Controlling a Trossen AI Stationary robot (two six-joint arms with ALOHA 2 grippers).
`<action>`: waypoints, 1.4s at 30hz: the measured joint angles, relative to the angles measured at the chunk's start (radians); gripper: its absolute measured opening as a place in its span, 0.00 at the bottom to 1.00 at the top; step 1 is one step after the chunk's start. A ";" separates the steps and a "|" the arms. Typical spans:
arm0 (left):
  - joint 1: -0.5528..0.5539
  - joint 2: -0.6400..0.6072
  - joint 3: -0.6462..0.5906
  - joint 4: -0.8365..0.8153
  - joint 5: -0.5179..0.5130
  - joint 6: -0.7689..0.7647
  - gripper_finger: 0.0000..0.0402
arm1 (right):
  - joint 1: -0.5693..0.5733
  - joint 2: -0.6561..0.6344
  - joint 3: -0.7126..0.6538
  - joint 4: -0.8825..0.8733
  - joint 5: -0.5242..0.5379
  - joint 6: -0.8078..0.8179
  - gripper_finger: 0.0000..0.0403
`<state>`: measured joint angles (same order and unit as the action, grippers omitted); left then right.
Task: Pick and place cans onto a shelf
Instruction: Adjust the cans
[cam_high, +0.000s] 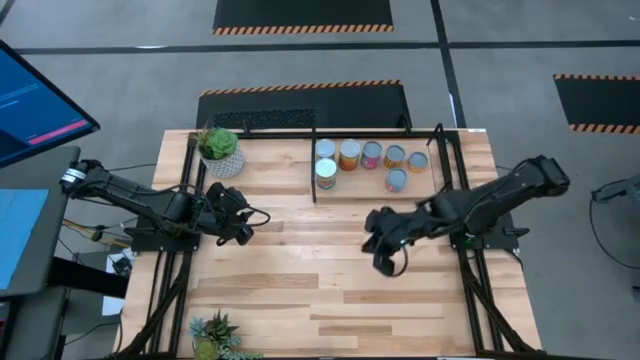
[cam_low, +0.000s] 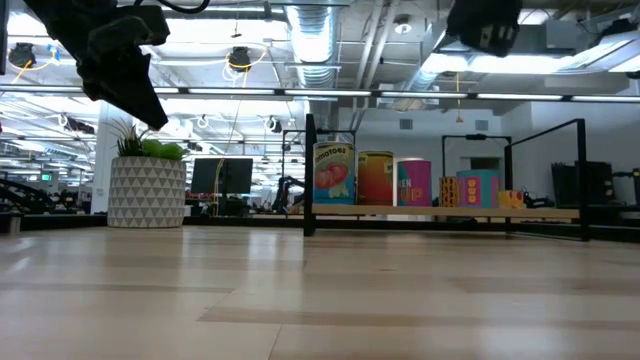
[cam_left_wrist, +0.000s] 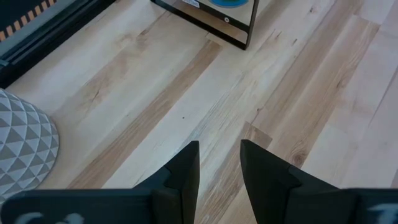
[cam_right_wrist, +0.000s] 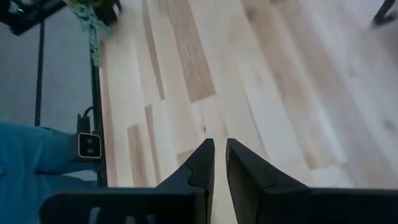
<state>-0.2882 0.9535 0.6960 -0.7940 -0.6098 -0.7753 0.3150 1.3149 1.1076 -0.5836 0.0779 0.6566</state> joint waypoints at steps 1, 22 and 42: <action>0.000 0.000 0.000 0.000 0.000 0.000 0.26 | 0.008 0.022 0.000 0.004 0.000 0.019 0.16; 0.000 0.000 0.000 0.000 0.001 0.003 0.26 | 0.025 0.154 0.001 0.042 0.001 0.062 0.16; 0.000 0.000 0.000 0.000 0.003 0.003 0.26 | -0.005 -0.038 0.000 -0.172 0.295 0.076 0.16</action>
<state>-0.2882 0.9535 0.6959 -0.7944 -0.6067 -0.7723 0.3096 1.2766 1.1076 -0.7554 0.3725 0.7326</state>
